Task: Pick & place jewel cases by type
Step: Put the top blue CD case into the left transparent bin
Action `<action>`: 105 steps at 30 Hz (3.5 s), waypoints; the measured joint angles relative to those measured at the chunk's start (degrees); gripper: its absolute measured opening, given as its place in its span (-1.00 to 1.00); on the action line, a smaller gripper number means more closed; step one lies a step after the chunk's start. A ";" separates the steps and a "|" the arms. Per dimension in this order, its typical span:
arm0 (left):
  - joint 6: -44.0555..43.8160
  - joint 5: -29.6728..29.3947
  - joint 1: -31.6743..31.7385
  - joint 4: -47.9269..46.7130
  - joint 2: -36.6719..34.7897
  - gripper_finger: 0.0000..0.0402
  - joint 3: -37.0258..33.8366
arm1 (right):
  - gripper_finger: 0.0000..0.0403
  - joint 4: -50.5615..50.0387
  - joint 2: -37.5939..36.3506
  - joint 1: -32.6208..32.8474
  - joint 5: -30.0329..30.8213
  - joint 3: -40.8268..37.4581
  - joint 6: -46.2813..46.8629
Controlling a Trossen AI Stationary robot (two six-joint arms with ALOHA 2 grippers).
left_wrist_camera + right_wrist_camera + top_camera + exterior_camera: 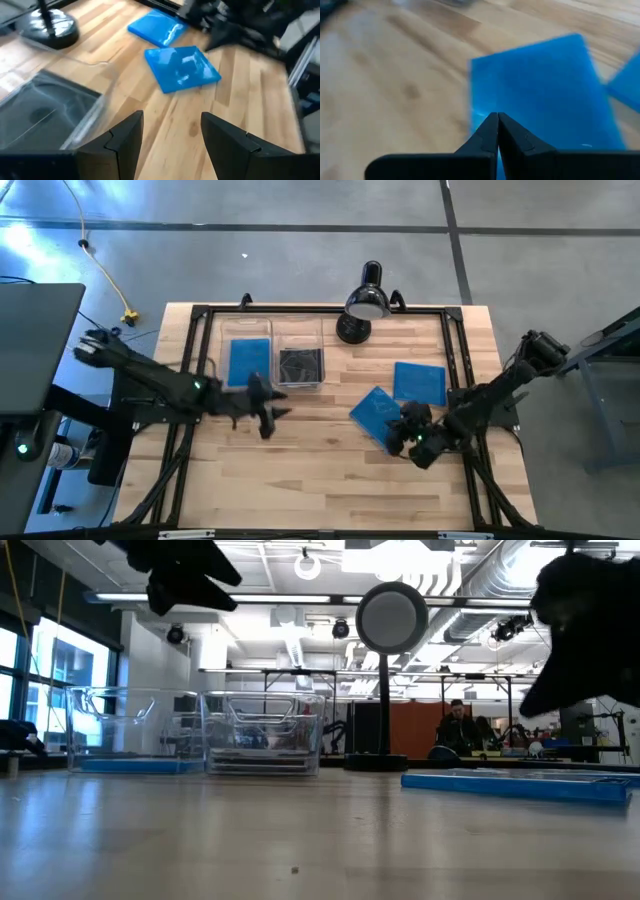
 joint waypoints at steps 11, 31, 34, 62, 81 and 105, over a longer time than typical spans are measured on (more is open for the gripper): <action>8.65 -13.16 -8.41 17.56 21.32 -0.02 -0.02 | -1.00 -10.72 0.00 -7.54 -8.56 0.00 5.83; 9.17 -12.15 -8.31 32.08 33.32 -0.02 0.00 | -1.00 -22.30 0.03 -10.97 -17.87 -3.34 11.96; 7.71 -11.45 -8.30 32.06 33.32 -0.02 0.00 | -1.00 -17.32 0.07 -10.41 -18.53 -6.14 12.34; -10.74 -6.32 -8.85 15.06 44.62 -0.02 8.61 | -1.00 6.04 23.18 -5.64 -18.48 13.32 -6.60; -12.05 -7.93 -10.18 11.39 44.59 -0.02 8.70 | -1.00 -45.05 21.02 -6.18 -5.18 31.04 -2.17; -10.52 -8.46 -10.18 11.41 44.53 -0.02 8.68 | -1.00 -21.20 3.78 -29.46 -19.70 -3.51 -10.66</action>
